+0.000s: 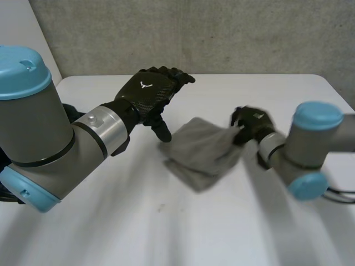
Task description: Fold the laundry.
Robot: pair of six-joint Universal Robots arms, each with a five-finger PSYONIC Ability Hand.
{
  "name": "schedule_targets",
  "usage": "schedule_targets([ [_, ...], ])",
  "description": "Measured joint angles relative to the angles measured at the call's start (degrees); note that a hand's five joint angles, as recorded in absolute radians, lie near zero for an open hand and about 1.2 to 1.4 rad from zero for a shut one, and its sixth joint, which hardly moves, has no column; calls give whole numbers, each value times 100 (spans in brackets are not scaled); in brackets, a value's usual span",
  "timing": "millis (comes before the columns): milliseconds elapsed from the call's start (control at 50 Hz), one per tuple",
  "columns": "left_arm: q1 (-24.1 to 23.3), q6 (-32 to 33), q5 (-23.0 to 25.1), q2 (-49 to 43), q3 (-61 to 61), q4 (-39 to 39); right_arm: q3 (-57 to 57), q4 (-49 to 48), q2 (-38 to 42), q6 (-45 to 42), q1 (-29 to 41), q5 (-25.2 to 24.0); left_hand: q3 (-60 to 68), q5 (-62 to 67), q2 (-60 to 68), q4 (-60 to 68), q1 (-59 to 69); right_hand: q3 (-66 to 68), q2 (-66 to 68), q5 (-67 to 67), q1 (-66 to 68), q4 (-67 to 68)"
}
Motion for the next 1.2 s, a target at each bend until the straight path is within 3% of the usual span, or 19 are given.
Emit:
schedule_targets([
  [240,12,3,-16,-51,-89,14,-3502,1726,1862,-1213,-1795,-120,0,0,0,0,0,0,0,1,36,0],
  [380,19,8,-21,-137,-125,21,-4602,2034,2379,-1306,-2862,-40,0,0,0,0,0,0,0,1,49,0],
  [620,7,9,-23,-363,21,34,-4827,2032,2458,-1245,-3906,433,0,0,0,0,0,0,0,29,49,0],
  [880,-22,-15,-18,-400,103,31,-4297,2280,2313,-1182,-4102,-116,0,0,0,0,1,0,0,55,49,0],
  [940,-28,-17,-22,-389,87,27,-4138,2295,2219,-1197,-4093,-191,0,0,0,0,0,-1528,-1533,-1227,-1132,-1453],
  [960,-30,-18,-23,-381,78,25,-4089,2296,2173,-1209,-4091,-204,0,0,0,0,0,-2874,-2907,-2515,-2424,-2791],
  [980,-30,-18,-24,-378,75,24,-4082,2295,2163,-1211,-4090,-206,0,0,0,0,0,-3208,-3244,-2942,-2851,-3234],
  [1020,-31,-18,-25,-361,62,20,-4048,2305,2098,-1231,-4089,-212,0,0,0,0,0,-5095,-5103,-4756,-4209,-5122],
  [1200,-21,-20,-26,-321,36,12,-3857,2541,1705,-1515,-4102,-261,0,0,0,0,0,-5537,-5492,-5192,-4375,-5499],
])
